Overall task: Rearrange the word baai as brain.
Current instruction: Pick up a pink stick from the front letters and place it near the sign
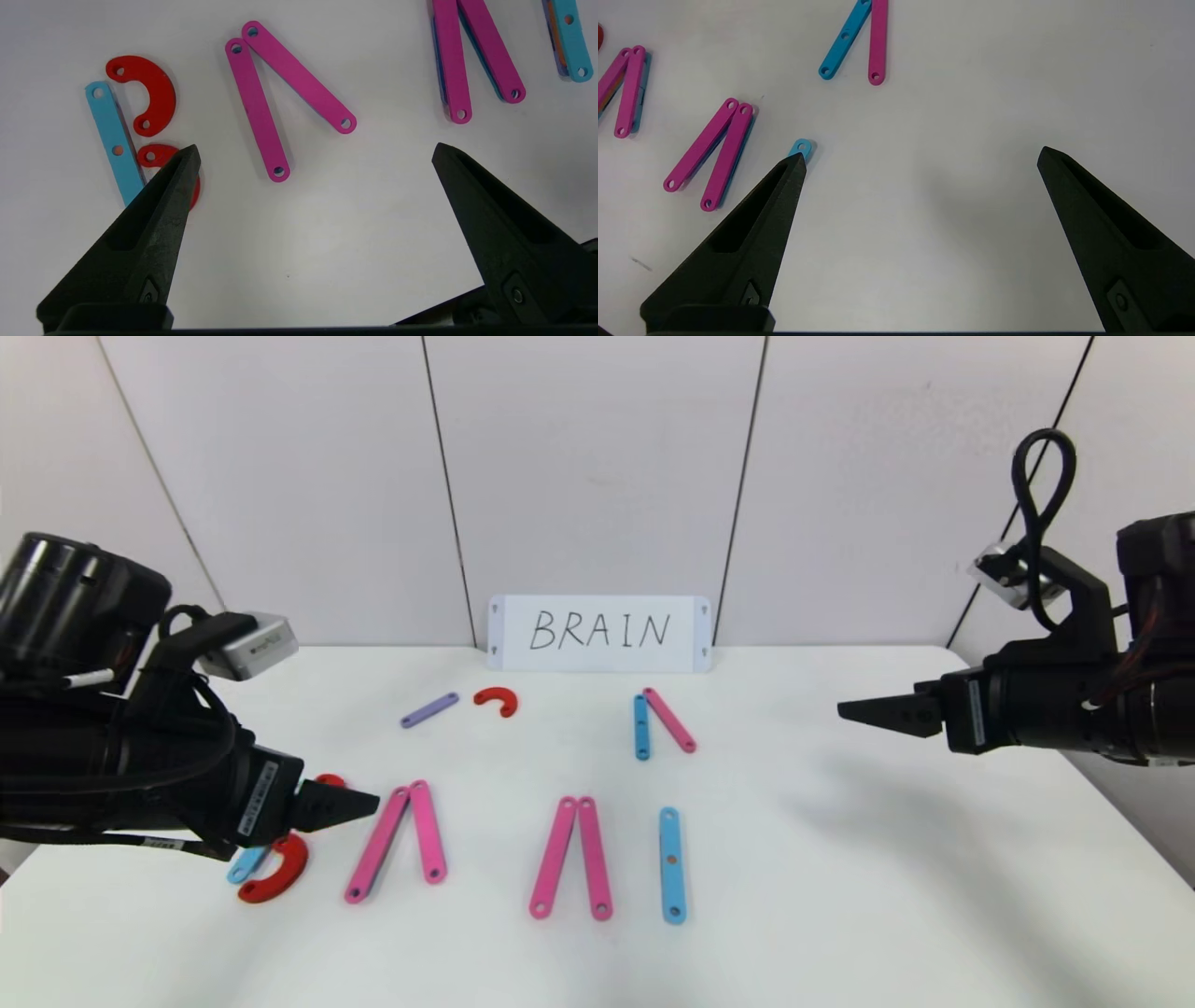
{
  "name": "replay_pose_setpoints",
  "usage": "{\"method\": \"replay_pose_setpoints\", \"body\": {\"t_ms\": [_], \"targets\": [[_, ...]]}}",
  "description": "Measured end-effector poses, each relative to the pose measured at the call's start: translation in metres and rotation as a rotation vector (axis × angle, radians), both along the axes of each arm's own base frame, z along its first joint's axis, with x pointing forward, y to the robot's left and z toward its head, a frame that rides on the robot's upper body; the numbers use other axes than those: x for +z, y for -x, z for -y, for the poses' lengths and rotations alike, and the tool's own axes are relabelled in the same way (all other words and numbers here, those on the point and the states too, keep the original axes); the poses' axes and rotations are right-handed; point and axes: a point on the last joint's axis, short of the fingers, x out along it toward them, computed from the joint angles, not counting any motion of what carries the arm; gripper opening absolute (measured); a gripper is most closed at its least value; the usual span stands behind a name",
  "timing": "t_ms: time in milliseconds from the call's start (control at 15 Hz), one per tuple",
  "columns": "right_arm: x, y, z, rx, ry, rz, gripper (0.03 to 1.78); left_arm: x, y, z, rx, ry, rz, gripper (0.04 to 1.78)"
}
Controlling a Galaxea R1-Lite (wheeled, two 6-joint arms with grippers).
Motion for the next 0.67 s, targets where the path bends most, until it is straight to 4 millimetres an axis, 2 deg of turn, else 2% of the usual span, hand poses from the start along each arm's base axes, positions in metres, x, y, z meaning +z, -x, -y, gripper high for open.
{"method": "replay_pose_setpoints", "body": {"t_ms": [267,667], "targets": [[-0.011,-0.005,-0.001,-0.001,0.003,-0.019,1.73,-0.029,-0.013,0.003,0.019,-0.039,-0.111,1.74],[-0.015,-0.005,0.0,-0.004,0.007,-0.029,1.73,-0.061,-0.042,0.007,0.11,-0.116,-0.184,1.74]]}}
